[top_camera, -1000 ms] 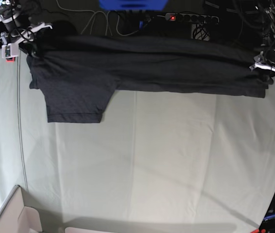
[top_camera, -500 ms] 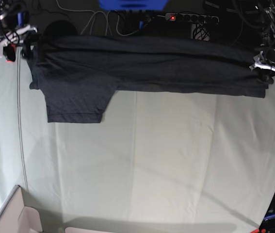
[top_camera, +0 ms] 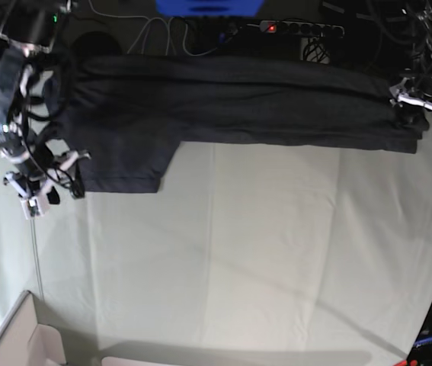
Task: Layout the t-shirt on the table in an organized manner, then fold the t-shirt properly
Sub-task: 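Lower the folded hem onto the shirt and release with both grippers, then grasp the sleeve end with the right gripper and tuck it onto the fold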
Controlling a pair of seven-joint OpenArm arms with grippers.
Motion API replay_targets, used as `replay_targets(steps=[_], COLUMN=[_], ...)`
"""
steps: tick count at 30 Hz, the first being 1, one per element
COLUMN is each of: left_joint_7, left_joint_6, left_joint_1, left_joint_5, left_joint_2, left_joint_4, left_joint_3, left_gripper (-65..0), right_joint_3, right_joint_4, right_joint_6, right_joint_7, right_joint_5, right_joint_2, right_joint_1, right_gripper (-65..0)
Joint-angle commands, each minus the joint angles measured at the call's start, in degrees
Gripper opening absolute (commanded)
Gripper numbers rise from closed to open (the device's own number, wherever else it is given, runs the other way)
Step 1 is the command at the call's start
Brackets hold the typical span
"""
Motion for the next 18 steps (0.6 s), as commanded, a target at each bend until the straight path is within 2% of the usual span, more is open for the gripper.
replay_targets(steps=[1,5,10,15,18], left_joint_7=[-1.1,-1.2,-1.2,-1.2,-1.2], left_joint_6=[-0.2,-0.2,-0.2,-0.2,-0.2], left_joint_1=[0.2,0.0,-0.1,-0.1,0.0], left_joint_5=[-0.6,-0.6,-0.6,-0.6,-0.6], left_joint_2=[-1.0,-1.0,-0.8,-0.7,-0.7], left_joint_4=[1.0,0.9,0.8,0.8,0.8], left_joint_3=[-0.3,-0.3,-0.3,-0.3,-0.3], left_gripper=[-19.3,-19.3,-19.3,-19.3,-19.3], right_joint_3=[0.2,0.6,0.4,0.5,0.3], right_joint_4=[-1.9,-11.2,-17.7,-22.0,-22.2], right_joint_6=[-0.1,-0.1,-0.1,-0.1,-0.1], right_joint_7=[0.9,1.7,7.4,10.0,10.3], right_joint_5=[0.0,-2.3,-5.0,-6.4,-6.3], right_joint_2=[0.8,1.7,1.8,1.7,1.7], right_joint_1=[2.1,7.2,7.8,7.4,5.5], right_gripper=[-31.6,-31.6,-31.7,-32.4,-37.6])
